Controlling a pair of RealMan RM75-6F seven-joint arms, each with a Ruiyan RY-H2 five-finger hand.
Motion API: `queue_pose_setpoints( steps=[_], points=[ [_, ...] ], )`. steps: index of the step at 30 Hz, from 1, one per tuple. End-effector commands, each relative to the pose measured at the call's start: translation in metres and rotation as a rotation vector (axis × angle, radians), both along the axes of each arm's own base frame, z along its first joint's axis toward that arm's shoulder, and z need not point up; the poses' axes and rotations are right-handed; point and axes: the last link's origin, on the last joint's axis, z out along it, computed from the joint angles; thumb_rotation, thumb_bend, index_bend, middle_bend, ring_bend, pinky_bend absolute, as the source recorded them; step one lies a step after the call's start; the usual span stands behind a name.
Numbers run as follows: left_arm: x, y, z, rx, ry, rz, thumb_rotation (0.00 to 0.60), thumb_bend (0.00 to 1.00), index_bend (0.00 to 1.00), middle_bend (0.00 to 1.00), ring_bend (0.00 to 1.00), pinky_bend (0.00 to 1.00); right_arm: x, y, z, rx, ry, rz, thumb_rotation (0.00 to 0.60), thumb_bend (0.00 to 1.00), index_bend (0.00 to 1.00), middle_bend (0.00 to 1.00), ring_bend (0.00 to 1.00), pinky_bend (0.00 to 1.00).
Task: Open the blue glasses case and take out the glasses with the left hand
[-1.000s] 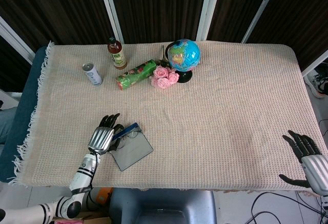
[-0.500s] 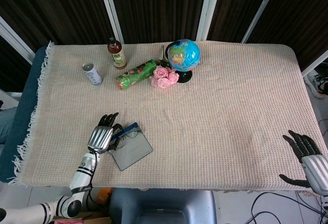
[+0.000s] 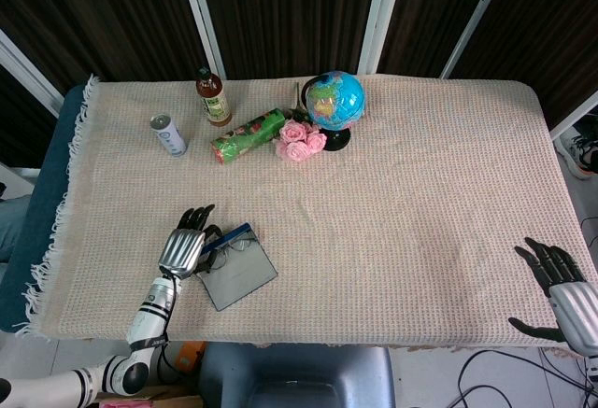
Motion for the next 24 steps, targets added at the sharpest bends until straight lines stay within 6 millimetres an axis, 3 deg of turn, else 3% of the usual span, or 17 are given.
queue_pose_setpoints(
  steps=[1,24],
  points=[
    [0.0002,0.0005,0.0004,-0.001,-0.004,0.003,0.6,0.42,0.39,0.0,0.0,0.0,0.0001,-0.0001,0.0,0.0,0.0,0.0,0.6,0.03,0.0,0.0,0.0,0.0],
    [-0.0001,0.0026,0.0031,-0.032,-0.043,0.039,0.6,0.42,0.44,0.0,0.0,0.01,0.0002,0.0002,-0.0009,0.002,0.004,0.001,0.6,0.03,0.0,0.0,0.0,0.0]
  ],
)
